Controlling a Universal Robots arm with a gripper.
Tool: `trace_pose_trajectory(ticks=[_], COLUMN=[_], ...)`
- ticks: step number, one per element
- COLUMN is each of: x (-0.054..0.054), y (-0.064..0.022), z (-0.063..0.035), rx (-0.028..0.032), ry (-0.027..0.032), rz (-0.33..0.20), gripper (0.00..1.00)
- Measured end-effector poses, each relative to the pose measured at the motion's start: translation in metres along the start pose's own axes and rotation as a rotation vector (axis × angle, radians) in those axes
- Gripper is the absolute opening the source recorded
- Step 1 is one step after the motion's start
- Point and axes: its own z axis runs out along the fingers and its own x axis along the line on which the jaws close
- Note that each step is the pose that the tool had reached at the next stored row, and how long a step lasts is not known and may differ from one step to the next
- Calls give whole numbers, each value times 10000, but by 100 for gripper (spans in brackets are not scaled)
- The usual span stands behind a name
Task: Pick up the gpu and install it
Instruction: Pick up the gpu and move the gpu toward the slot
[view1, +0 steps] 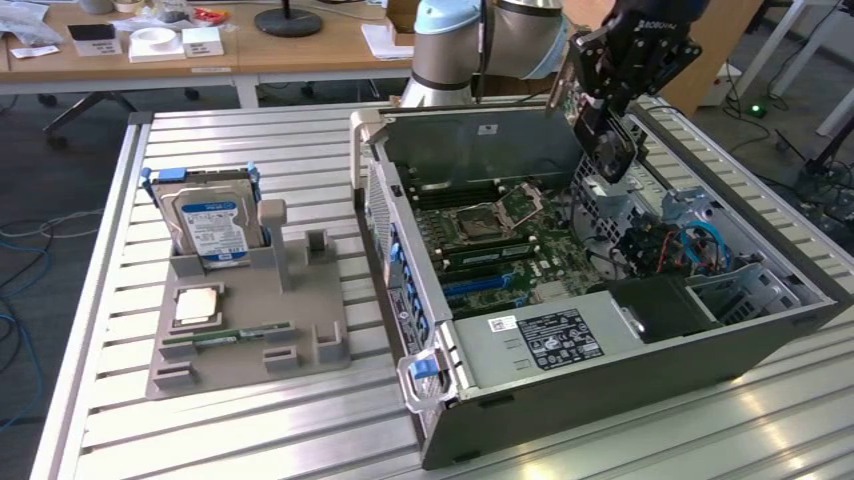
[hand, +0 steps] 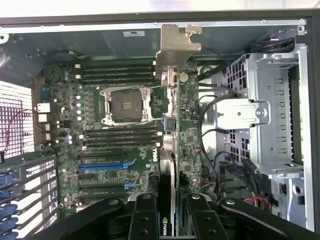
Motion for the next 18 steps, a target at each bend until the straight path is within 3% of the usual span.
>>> trace_pose_trajectory(ticks=[8, 18], x=[-14, -260], y=[1, 18], z=[0, 7], rx=[0, -1], ry=[-1, 0], rz=[0, 0], gripper=[26, 26])
